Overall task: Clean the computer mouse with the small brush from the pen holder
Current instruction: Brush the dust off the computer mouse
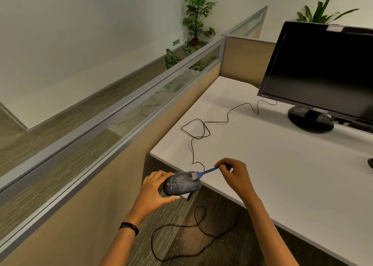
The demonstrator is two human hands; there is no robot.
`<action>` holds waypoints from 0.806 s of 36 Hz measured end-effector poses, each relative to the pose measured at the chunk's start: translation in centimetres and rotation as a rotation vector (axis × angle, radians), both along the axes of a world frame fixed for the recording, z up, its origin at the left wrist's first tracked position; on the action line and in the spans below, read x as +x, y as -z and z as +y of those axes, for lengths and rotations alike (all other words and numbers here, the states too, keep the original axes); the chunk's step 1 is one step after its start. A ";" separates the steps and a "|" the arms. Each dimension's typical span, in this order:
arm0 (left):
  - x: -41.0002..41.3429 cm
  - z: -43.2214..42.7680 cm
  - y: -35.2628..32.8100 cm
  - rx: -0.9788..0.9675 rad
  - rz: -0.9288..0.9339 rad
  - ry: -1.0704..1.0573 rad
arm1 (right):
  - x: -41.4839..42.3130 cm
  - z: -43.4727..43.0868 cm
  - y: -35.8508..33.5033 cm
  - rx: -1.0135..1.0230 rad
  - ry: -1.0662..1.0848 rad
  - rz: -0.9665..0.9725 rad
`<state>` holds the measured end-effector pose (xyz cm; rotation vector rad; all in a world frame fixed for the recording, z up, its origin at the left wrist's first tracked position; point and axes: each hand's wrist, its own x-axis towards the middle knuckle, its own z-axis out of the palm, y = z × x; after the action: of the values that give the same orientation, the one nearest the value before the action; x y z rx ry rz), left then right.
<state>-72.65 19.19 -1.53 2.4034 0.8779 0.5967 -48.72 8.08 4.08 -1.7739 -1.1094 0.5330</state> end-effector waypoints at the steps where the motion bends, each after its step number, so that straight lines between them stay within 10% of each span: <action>1: -0.1 0.0 0.1 -0.002 0.001 0.002 | 0.0 0.0 -0.1 0.015 0.017 -0.002; 29: -0.8 -0.3 0.2 -0.036 0.008 -0.008 | -0.5 0.1 0.1 0.043 0.113 -0.003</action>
<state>-73.43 18.93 -1.74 2.3731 0.8943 0.5697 -49.23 8.22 3.97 -1.7881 -1.0089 0.4354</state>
